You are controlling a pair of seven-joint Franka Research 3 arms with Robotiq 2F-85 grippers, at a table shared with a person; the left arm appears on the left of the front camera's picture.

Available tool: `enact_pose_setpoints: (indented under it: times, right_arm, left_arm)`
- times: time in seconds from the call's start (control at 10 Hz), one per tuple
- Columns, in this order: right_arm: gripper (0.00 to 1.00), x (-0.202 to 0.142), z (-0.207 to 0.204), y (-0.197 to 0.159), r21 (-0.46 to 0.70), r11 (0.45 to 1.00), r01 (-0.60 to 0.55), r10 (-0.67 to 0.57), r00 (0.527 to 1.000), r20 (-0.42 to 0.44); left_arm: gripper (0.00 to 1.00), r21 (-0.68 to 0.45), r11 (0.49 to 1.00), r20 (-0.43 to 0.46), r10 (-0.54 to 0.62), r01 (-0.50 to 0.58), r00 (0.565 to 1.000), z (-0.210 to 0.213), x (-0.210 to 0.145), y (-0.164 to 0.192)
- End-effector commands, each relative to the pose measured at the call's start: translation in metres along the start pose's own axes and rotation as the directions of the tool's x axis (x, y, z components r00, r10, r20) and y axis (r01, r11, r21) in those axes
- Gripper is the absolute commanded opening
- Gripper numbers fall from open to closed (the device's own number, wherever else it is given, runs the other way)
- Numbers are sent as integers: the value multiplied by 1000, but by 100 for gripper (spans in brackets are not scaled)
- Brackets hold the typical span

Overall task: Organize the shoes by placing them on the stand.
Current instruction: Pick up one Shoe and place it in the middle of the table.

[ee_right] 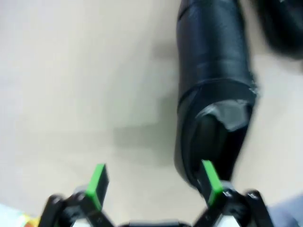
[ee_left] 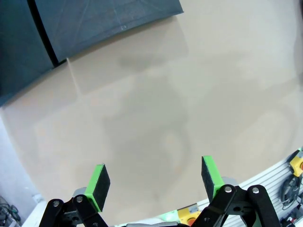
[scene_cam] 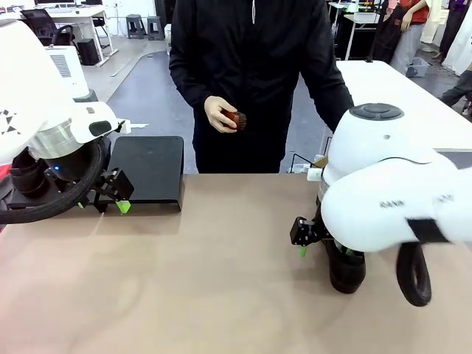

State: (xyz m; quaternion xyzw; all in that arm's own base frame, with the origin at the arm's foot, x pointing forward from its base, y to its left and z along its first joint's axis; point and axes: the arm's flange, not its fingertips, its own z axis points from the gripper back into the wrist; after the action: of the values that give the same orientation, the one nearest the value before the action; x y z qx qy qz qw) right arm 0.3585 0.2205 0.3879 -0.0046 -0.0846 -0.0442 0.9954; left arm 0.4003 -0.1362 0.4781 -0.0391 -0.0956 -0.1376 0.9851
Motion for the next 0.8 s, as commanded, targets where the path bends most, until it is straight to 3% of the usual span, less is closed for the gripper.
enact_pose_setpoints:
  times: [0.0, 0.1, 0.3, 0.7]
  right_arm:
    - [100, -61, 67, 2, -27, 999, 44, -36, 969, 244]
    - [100, -81, 82, 7, -46, 998, 42, -28, 963, 268]
    - [100, -110, 91, 12, -70, 994, 82, -64, 973, 221]
    - [100, -107, 95, 10, -87, 988, 125, -100, 963, 251]
  left_arm:
    - [100, -14, 1000, 13, 17, -16, 1000, 0, -2, 0]
    - [100, -14, 1000, 13, 17, -16, 1000, 0, -2, 0]
    - [100, -14, 1000, 13, 17, -16, 1000, 0, -2, 0]
    - [100, -14, 1000, 13, 17, -16, 1000, 0, -2, 0]
